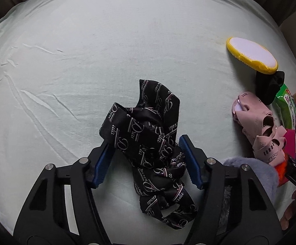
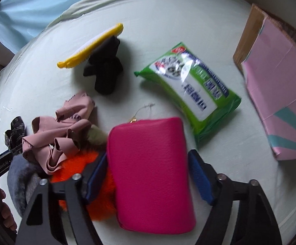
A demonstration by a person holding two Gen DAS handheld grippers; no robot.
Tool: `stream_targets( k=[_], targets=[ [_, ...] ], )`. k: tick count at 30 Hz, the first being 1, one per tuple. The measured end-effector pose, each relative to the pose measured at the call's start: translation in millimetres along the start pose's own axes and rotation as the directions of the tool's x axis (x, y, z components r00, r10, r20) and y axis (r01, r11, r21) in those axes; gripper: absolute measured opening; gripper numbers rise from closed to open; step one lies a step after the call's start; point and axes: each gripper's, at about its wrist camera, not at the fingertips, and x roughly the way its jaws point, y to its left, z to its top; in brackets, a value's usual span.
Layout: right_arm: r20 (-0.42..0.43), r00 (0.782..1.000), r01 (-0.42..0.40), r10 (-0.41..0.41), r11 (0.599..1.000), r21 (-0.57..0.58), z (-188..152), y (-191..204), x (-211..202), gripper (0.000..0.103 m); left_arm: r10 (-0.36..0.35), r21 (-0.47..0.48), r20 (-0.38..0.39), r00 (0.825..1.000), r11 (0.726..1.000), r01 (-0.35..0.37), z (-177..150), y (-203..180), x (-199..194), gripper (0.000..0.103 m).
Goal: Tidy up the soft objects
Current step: 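Grasp the black scarf with the left tool while the right tool grasps the pink pouch, then carry scarf and pouch to the cardboard box and release both inside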
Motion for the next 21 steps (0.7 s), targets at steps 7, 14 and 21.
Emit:
stream_targets(
  k=[7,14,21],
  targets=[
    [0.010,1.000,-0.015,0.015,1.000,0.024,-5.9,1.7,-5.2,0.053,-0.004,0.057,0.004,1.000,0.998,0.003,0.2,-16.0,-0.5,0.034],
    [0.024,0.999,-0.044,0.044,0.999,0.028,-12.7,-3.5,-20.6,0.045,0.008,0.071,0.022,1.000,0.997,-0.010,-1.9,-23.8,-11.5,0.032],
    [0.052,0.998,-0.044,0.042,0.998,0.037,-9.7,-12.6,-45.3,0.043,0.010,0.064,0.058,0.998,0.998,-0.013,-7.5,-27.5,-50.4,0.031]
  ],
)
